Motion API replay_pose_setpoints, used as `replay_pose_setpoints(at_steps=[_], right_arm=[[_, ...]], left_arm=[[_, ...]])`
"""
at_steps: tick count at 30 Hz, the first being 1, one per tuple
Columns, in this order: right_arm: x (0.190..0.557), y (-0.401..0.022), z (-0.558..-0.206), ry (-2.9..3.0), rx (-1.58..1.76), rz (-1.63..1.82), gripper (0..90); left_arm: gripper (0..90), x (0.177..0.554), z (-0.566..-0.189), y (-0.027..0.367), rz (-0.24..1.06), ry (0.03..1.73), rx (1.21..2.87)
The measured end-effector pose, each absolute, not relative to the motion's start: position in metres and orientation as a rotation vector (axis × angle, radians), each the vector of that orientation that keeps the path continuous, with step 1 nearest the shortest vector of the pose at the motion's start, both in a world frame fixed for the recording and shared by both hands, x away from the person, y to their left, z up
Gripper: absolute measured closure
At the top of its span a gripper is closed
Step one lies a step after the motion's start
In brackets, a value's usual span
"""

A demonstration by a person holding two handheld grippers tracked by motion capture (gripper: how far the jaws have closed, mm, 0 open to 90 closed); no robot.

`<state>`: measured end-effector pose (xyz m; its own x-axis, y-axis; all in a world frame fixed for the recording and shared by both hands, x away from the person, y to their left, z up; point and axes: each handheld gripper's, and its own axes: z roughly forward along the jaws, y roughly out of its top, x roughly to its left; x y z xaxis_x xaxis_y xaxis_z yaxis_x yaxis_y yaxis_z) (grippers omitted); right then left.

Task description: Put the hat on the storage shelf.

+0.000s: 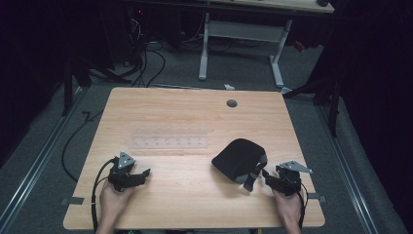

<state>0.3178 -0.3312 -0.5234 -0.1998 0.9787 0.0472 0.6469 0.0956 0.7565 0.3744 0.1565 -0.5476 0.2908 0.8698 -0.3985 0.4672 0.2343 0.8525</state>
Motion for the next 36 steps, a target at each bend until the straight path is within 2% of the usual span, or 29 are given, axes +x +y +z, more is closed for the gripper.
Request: replay_pose_setpoints(at_steps=[4, 24, 36], right_arm=[[0.313, -0.334, -0.517, 1.896, 1.573, 0.972, 40.1], [0.326, -0.328, -0.496, 1.919, 1.51, 1.141, 27.9], [0.347, -0.323, -0.495, 1.963, 1.533, 1.165, 27.9]], left_arm=[[29.0, 0.374, -0.548, 0.157, 0.438, 1.343, 1.4], [29.3, 0.374, -0.548, 0.157, 0.439, 1.346, 1.398], [29.2, 0.374, -0.548, 0.156, 0.439, 1.345, 1.398]])
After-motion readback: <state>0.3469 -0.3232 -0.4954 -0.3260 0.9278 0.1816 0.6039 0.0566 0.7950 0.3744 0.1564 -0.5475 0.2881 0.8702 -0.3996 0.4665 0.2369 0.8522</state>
